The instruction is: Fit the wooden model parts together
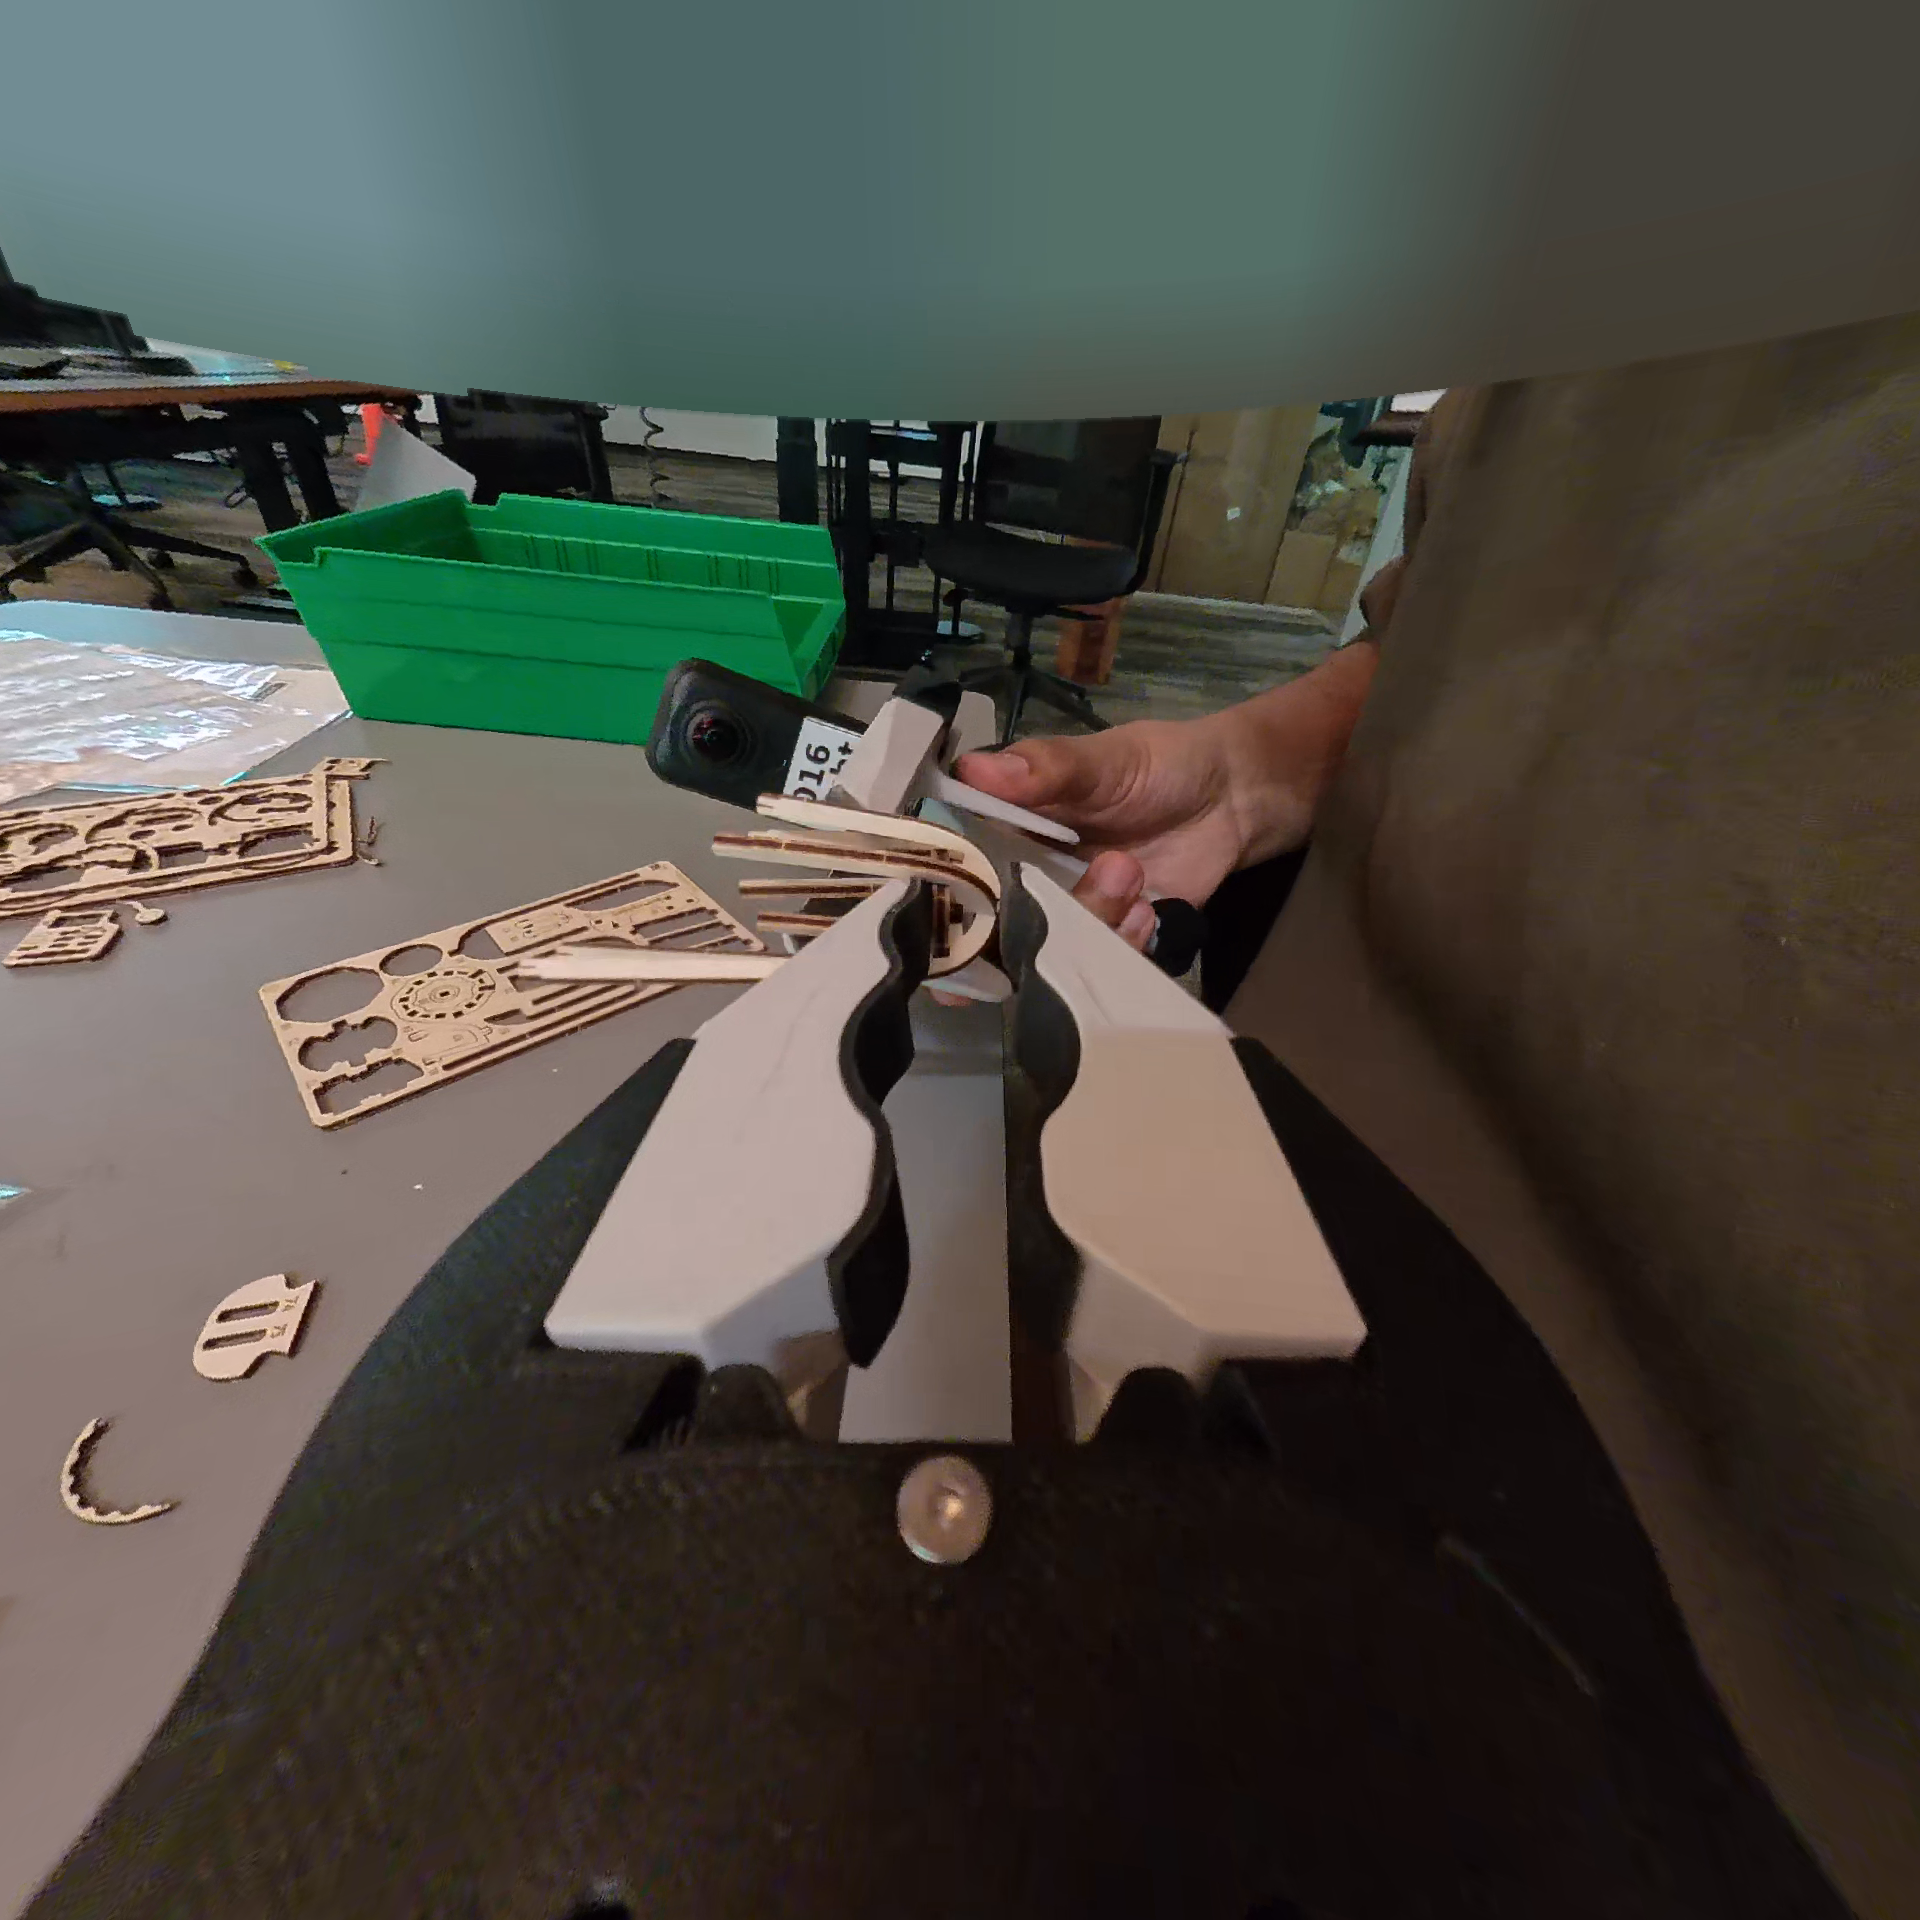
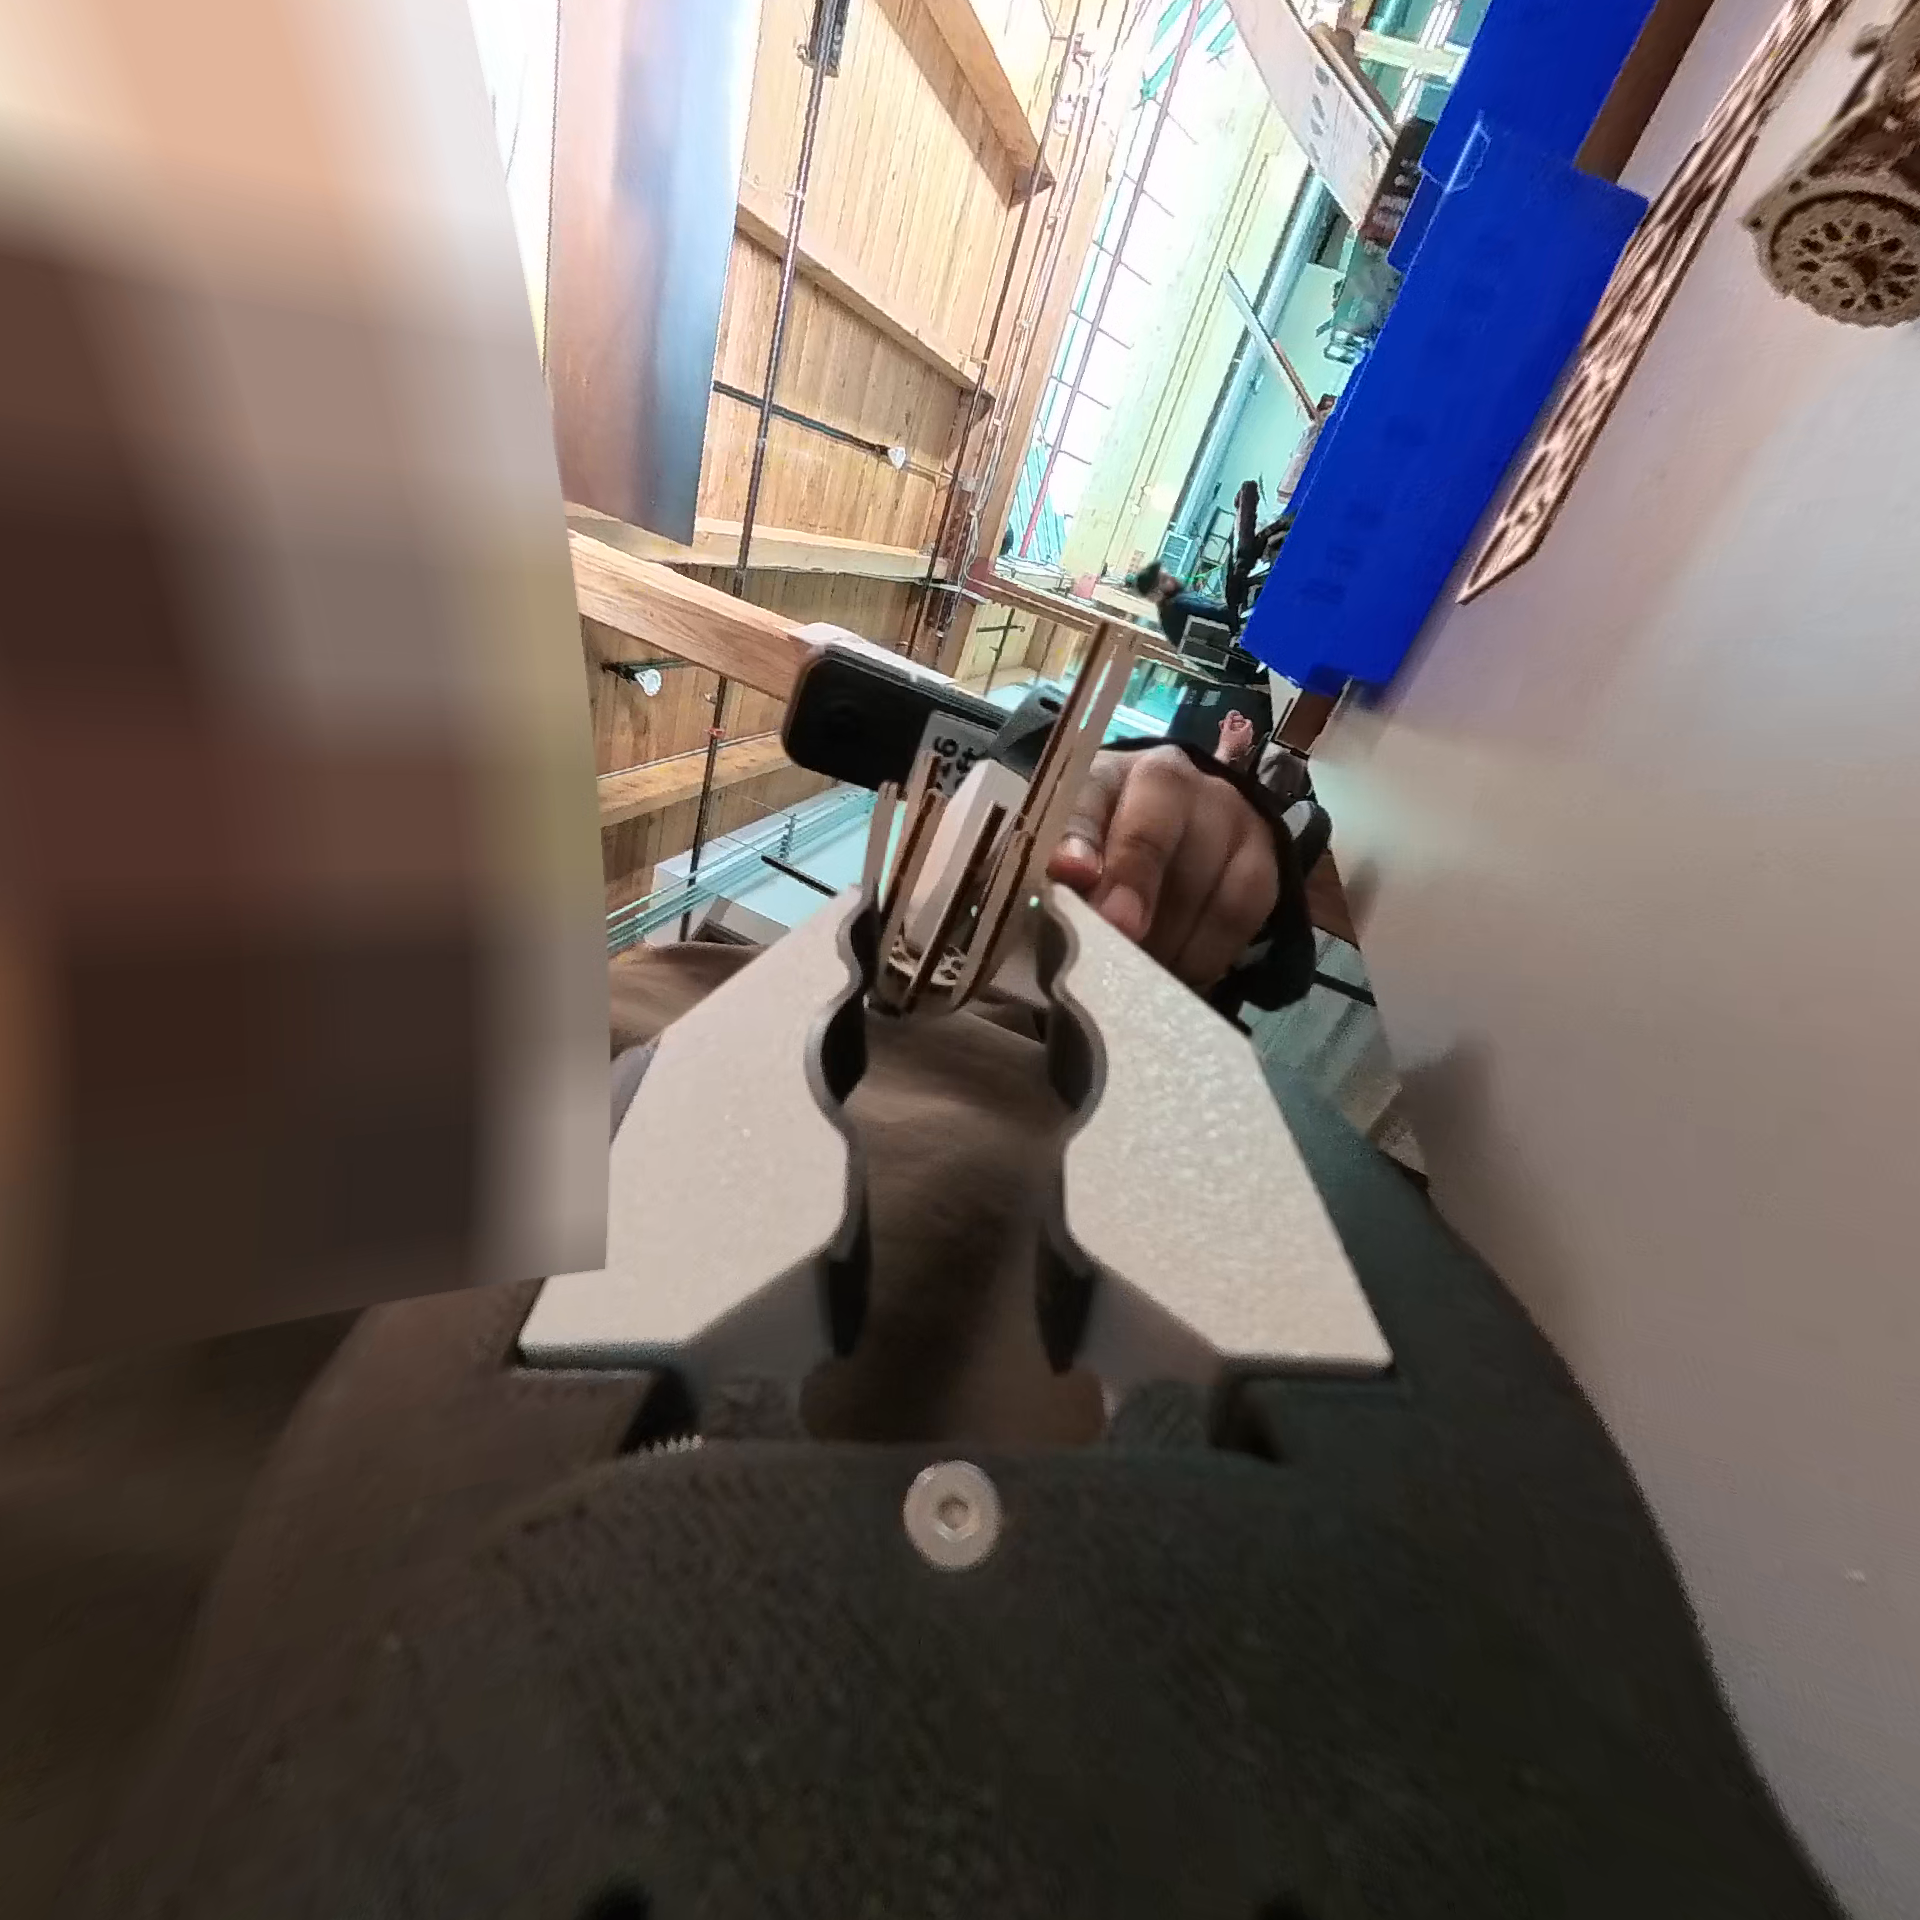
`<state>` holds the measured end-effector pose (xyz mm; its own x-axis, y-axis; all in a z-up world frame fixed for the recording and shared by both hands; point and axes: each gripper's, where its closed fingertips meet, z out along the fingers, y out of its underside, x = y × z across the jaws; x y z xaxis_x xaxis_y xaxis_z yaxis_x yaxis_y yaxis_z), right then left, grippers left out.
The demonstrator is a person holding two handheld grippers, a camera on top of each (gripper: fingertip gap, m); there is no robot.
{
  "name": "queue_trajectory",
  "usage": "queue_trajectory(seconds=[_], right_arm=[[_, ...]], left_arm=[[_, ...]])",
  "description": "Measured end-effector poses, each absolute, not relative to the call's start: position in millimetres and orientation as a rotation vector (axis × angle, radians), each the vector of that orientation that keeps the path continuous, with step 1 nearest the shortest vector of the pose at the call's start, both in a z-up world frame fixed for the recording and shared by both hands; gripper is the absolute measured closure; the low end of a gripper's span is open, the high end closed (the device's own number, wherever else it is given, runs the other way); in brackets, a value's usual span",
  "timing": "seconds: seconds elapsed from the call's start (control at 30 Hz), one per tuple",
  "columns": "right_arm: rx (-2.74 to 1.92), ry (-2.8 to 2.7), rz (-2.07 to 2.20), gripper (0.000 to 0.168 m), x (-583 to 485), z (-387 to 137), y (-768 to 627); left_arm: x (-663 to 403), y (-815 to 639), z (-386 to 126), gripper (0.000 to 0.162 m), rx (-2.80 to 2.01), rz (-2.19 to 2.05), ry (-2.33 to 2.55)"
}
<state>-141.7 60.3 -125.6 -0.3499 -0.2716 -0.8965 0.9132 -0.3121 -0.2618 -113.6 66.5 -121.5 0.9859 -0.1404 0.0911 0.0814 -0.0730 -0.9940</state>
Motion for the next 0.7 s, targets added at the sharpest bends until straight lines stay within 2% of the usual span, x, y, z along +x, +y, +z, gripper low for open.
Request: queue_trajectory(seconds=[0.03,0.33,0.47,0.7], right_arm=[[0.968,1.049,-1.790,0.141,-141.4,-124.6,60.5],[1.011,1.110,-1.820,0.145,-144.9,-127.4,60.6],[1.047,1.185,-1.878,0.145,-148.8,-127.7,64.8],[1.090,1.366,-1.962,0.146,-151.6,-126.8,69.8]], left_arm=[[-115.0,66.7,-121.3,0.149,-1.629,-0.188,0.031],[-119.1,63.2,-123.0,0.148,-1.594,-0.290,-0.030],[-126.2,63.2,-125.1,0.139,-1.594,-0.293,-0.080],[-125.3,67.6,-130.9,0.137,-1.626,-0.250,-0.057]])
